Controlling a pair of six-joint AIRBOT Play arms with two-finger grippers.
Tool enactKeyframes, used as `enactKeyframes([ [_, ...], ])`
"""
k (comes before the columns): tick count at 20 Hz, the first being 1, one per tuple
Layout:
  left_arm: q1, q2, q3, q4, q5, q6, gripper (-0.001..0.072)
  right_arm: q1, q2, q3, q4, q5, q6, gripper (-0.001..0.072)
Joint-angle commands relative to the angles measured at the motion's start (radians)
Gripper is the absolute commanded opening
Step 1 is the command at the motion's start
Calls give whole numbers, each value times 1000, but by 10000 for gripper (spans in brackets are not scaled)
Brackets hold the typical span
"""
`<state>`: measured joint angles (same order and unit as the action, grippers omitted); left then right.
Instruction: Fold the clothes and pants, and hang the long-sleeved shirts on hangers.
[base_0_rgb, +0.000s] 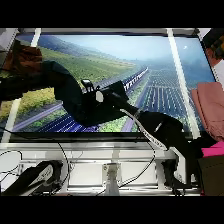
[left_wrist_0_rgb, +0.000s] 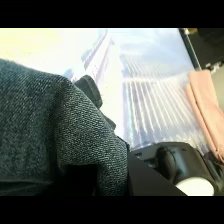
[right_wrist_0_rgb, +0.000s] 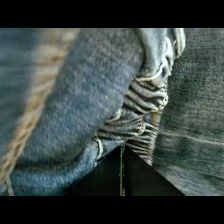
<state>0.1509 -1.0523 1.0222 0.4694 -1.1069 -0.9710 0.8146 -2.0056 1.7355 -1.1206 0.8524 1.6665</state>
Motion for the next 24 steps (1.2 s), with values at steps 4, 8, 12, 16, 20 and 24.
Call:
enactKeyframes([
  [4, -69, -92, 0, 27, 0, 1, 51, -119, 53, 0, -122, 151, -2, 20],
  [8, -120, -110, 0, 26, 9, 7, 50, -264, 126, 0, -140, 212, -3, 20],
  [12, -249, -141, 0, -6, 113, 6, 50, -399, 199, 0, -143, 222, -3, 21],
  [16, -449, -197, 1, -59, 355, 6, 51, -496, 256, 0, -145, 229, -3, 20],
  [20, -589, -268, 1, -63, 533, 6, 82, -559, 276, 0, -145, 264, -5, 21],
  [24, -609, -290, 1, -63, 546, 7, 695, -600, 276, 0, -197, 317, -56, 493],
])
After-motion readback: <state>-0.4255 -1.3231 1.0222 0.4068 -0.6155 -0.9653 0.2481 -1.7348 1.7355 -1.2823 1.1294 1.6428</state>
